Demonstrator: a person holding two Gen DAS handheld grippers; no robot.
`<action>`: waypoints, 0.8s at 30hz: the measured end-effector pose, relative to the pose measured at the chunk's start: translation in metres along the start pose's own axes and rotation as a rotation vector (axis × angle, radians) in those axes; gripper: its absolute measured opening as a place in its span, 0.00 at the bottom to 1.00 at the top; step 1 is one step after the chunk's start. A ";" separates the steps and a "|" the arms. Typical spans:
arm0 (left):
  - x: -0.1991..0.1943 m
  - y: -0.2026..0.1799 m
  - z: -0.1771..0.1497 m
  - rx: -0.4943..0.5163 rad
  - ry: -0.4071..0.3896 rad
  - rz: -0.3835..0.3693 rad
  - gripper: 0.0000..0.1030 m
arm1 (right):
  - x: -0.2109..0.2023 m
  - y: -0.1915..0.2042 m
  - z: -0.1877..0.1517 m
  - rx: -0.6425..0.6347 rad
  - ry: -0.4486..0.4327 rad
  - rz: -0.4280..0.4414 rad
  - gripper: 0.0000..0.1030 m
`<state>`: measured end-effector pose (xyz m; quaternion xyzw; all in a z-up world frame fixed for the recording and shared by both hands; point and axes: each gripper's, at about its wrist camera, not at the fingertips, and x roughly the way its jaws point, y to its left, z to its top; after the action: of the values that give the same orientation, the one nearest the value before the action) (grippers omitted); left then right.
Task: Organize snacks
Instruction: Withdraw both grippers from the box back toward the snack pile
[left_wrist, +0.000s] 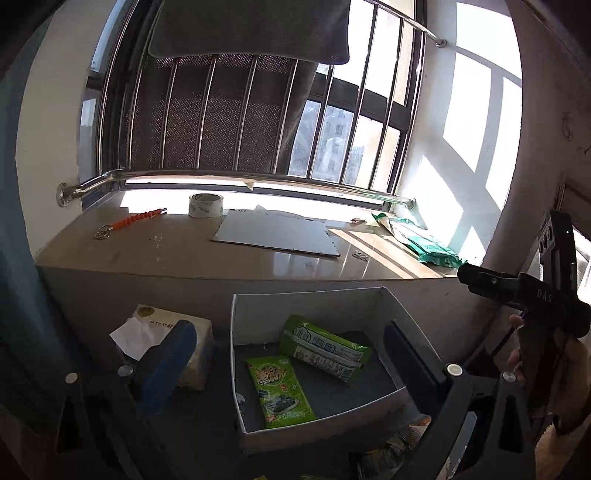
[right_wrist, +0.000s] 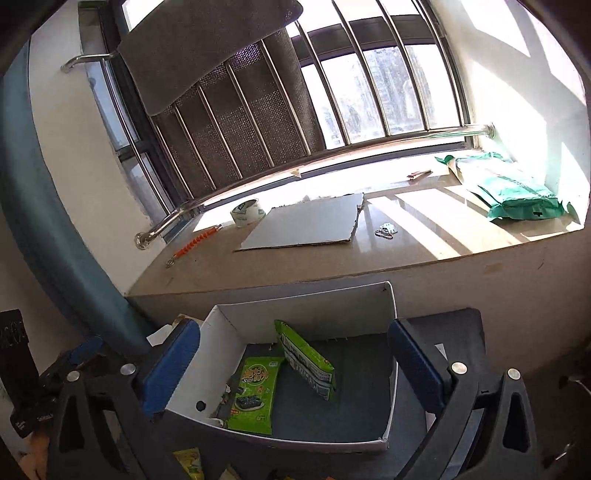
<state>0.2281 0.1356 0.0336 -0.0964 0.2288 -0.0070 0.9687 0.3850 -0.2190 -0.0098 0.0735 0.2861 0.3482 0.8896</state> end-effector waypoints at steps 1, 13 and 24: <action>-0.013 -0.002 -0.003 0.018 -0.034 -0.001 1.00 | -0.013 0.006 -0.003 -0.025 -0.013 0.011 1.00; -0.145 -0.028 -0.079 0.102 -0.058 -0.037 1.00 | -0.160 0.048 -0.121 -0.150 -0.124 0.114 1.00; -0.149 -0.024 -0.175 -0.086 0.111 -0.060 1.00 | -0.195 0.033 -0.233 -0.078 -0.074 0.070 1.00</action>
<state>0.0178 0.0883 -0.0499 -0.1442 0.2791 -0.0316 0.9488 0.1195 -0.3393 -0.1019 0.0616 0.2368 0.3869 0.8891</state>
